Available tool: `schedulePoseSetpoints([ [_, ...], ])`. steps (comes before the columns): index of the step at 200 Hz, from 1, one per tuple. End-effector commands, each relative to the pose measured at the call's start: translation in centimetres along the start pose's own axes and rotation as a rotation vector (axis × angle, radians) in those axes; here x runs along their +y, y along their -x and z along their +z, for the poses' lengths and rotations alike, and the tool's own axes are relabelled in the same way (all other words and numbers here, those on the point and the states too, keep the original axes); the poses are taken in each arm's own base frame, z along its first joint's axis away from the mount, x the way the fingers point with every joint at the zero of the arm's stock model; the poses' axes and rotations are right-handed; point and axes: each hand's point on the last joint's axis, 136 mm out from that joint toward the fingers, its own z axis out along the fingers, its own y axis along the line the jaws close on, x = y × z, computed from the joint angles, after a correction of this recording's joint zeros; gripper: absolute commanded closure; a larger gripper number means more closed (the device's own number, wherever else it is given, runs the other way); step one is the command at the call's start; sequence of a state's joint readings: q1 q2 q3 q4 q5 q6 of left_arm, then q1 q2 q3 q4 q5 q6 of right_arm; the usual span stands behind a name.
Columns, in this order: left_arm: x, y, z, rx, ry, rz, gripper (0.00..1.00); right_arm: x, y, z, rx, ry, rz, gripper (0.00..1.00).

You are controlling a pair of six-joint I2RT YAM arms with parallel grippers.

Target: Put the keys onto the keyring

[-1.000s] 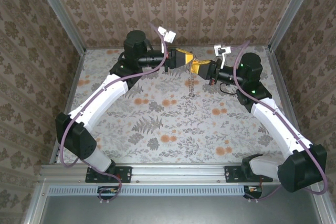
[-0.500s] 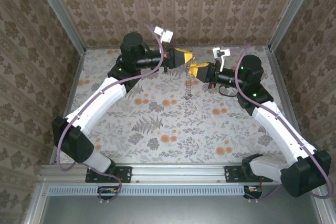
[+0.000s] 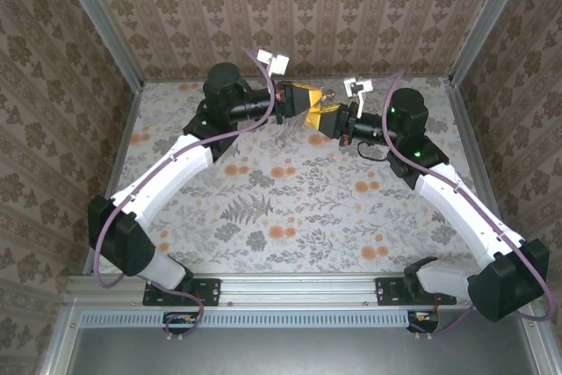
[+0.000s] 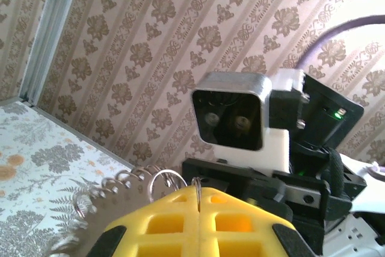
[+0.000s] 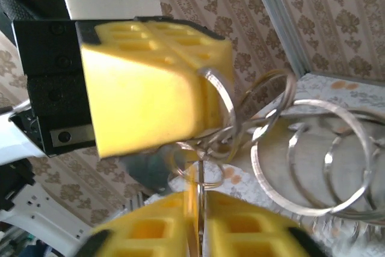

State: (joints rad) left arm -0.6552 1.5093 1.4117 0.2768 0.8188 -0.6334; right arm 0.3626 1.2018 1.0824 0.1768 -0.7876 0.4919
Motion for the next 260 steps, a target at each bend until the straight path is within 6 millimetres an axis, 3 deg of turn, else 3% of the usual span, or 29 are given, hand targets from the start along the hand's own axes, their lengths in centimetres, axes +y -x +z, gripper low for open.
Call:
schedulePoseSetpoints([
  [1,-2.8,2.6,-1.0,-0.096,-0.026,0.059,1.0,0.8,0.5,-2.0,-0.032,-0.037,-0.027,0.71],
  [37,-2.8,2.8,-1.0,-0.119,-0.032,0.042,1.0,2.2,1.7,-5.4,-0.113,-0.08,-0.046,0.68],
  [65,-3.0,2.8,-0.9,-0.124,-0.048,0.033,1.0,3.0,3.8,-6.3,-0.197,-0.104,-0.048,0.68],
  [92,-3.4,2.7,-0.9,-0.123,-0.061,0.032,1.0,2.4,6.0,-6.2,-0.286,-0.115,-0.011,0.68],
  [129,-4.0,2.8,-0.9,-0.125,-0.071,0.035,1.0,2.0,7.5,-4.8,-0.326,-0.041,0.045,0.65],
  [260,-4.6,2.7,-0.4,-0.114,-0.09,0.041,1.0,1.8,8.5,-3.7,-0.347,0.029,0.063,0.71],
])
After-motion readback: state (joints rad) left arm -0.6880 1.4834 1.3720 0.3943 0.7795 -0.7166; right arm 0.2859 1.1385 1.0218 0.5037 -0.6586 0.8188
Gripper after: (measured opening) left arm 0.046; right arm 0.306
